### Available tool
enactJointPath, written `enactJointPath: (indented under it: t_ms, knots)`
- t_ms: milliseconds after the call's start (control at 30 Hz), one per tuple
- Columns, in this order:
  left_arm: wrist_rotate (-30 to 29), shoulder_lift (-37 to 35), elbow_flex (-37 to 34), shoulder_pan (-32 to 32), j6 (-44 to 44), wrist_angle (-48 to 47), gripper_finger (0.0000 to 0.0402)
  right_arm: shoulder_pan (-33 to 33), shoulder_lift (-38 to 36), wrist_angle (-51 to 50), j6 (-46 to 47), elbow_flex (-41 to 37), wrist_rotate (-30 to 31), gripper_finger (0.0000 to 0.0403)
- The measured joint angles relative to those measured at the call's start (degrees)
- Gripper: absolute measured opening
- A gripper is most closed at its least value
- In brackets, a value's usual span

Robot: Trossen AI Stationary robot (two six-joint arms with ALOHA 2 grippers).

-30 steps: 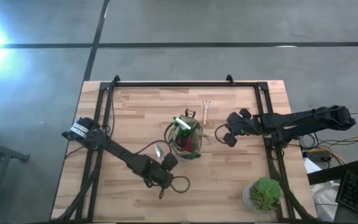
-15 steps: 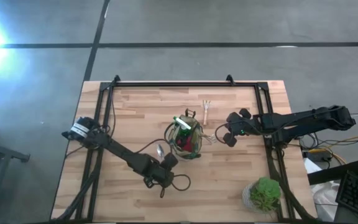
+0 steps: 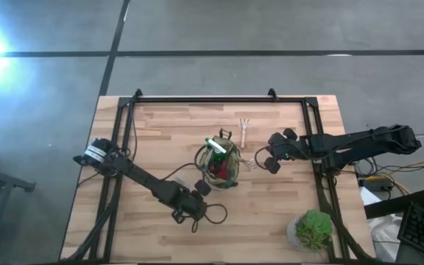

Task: Pick & Place Garden tools in Gardening bag
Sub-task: Put the light brown trowel into the white gardening bag

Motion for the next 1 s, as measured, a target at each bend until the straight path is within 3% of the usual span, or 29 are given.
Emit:
enactJointPath:
  t_ms: [267, 633, 1000]
  knots:
    - [0.5, -2.6, 0.6, -0.2, -4.1, -0.1, 0.0060, 0.0, 0.0, 0.0, 0.0, 0.0, 0.0, 0.0008]
    - [2.5, -11.9, 0.2, -0.4, -8.7, 1.5, 0.0060, 0.0, 0.0, 0.2, 0.0, 0.0, 0.0, 0.0008]
    - [1.5, -21.2, -0.1, -1.7, -10.3, 11.3, 0.0060, 0.0, 0.0, 0.7, -0.2, 0.0, 0.0, 0.0008]
